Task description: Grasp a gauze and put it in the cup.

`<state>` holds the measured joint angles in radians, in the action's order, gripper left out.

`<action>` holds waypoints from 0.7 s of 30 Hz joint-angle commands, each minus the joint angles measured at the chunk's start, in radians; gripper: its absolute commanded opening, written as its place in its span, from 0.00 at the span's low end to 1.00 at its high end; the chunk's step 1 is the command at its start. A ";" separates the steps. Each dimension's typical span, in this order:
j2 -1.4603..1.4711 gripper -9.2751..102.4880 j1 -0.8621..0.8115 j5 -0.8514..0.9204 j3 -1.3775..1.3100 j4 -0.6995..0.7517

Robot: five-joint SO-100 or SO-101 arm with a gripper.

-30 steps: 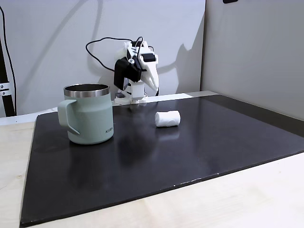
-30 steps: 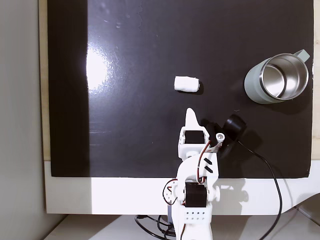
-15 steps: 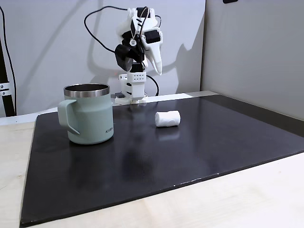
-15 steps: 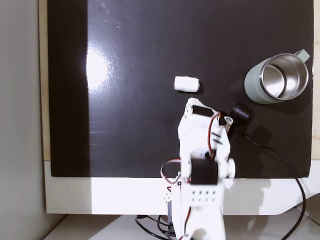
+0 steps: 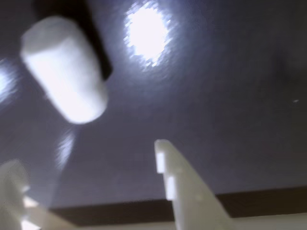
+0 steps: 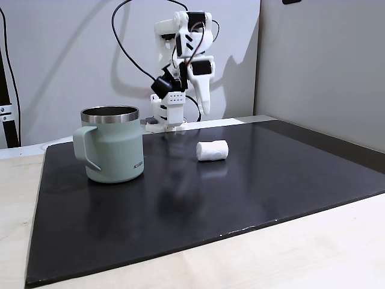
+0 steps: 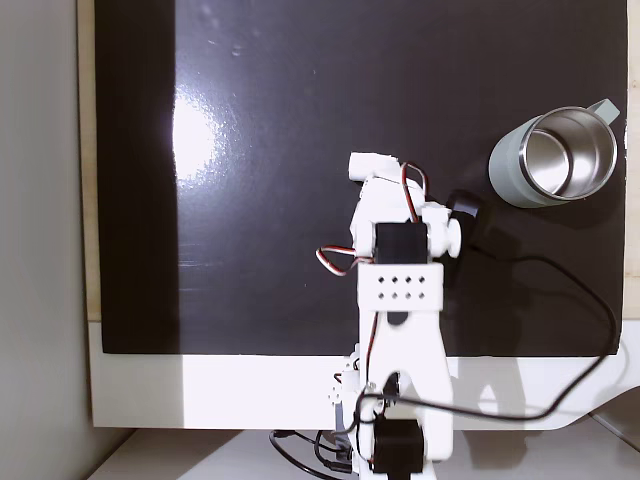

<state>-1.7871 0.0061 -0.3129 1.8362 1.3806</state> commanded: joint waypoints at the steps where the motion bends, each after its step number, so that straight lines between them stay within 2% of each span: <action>1: 0.064 0.37 -0.011 -0.002 -0.060 -0.017; 9: 0.255 0.38 -0.018 0.002 -0.129 -0.060; 21: 0.548 0.37 -0.028 0.020 -0.437 0.009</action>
<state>-1.2686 -0.0077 -0.2991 1.4987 1.3698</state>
